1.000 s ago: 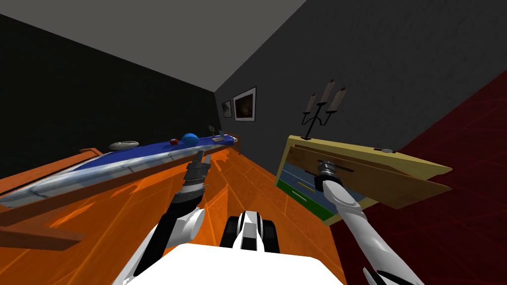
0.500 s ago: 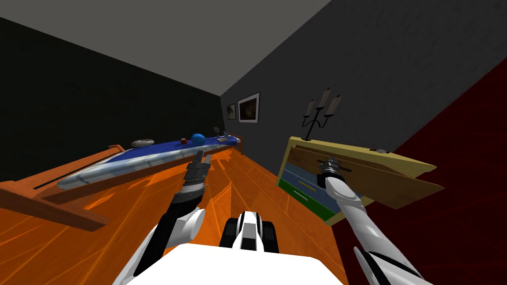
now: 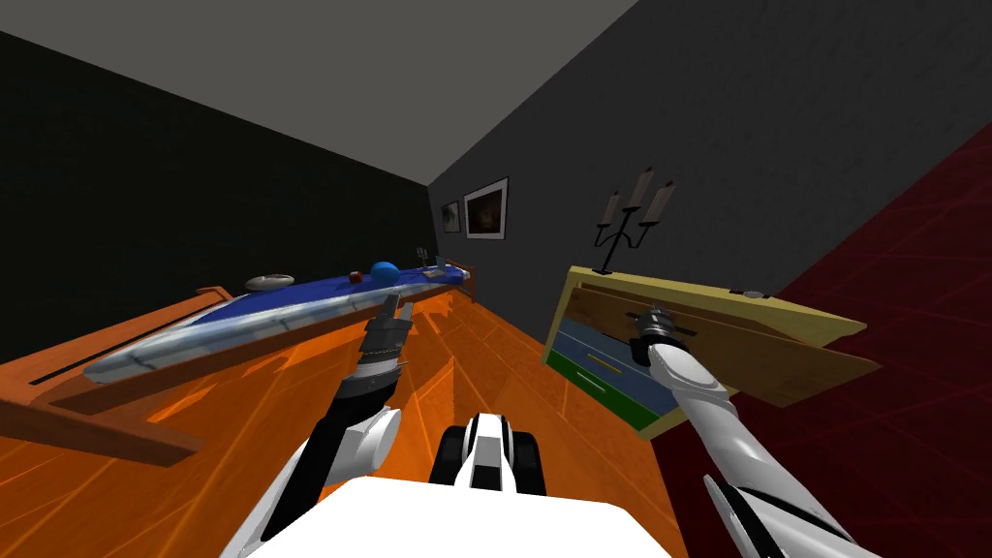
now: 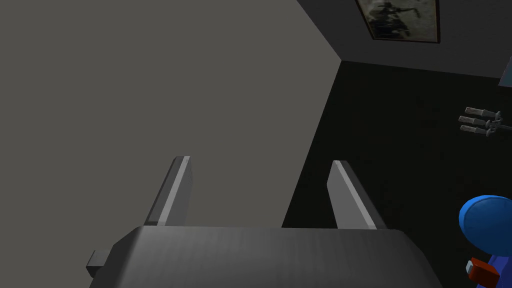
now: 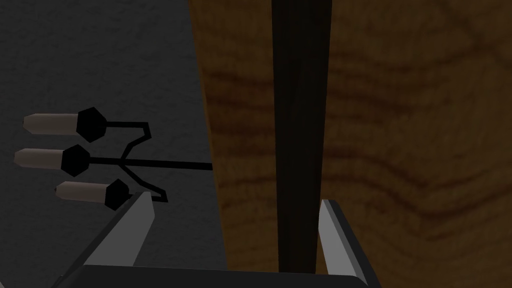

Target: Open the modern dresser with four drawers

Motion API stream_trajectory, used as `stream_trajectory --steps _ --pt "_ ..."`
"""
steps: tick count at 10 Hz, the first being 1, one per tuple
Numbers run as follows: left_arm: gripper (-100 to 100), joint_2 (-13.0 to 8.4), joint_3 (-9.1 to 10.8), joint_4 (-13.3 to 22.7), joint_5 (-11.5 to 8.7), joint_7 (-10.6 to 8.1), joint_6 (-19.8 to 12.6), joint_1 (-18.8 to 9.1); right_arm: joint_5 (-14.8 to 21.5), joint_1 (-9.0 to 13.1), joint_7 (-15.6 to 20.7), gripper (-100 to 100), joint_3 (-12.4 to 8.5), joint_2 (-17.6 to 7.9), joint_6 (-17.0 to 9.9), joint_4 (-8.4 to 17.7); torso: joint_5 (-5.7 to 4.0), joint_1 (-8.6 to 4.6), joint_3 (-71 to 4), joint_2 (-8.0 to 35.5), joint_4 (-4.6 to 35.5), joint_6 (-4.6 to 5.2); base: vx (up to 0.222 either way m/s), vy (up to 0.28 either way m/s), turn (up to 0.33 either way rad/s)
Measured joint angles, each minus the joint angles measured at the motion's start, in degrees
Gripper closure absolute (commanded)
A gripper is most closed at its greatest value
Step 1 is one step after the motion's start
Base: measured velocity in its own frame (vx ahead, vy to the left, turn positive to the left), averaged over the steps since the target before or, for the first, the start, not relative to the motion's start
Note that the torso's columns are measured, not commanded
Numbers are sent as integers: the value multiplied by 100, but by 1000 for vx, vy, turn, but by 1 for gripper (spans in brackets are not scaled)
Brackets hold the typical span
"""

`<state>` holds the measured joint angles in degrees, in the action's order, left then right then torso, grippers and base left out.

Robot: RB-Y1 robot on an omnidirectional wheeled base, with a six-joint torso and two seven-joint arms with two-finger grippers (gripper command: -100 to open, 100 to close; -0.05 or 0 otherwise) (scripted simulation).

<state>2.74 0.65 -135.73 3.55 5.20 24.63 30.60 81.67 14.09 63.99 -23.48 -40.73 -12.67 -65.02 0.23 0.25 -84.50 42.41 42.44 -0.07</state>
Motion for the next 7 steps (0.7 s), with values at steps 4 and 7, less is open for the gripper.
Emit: stream_trajectory --steps 4,7 --pt "0 0 0 0 0 0 0 -1 -176 48 89 0 -25 -102 132 146 -4 -6 4 5 0 3 3 6 -5" --pt "0 0 0 0 0 0 0 0 -177 33 90 0 -18 -87 137 162 -12 -14 -3 -6 -8 7 0 0 0"
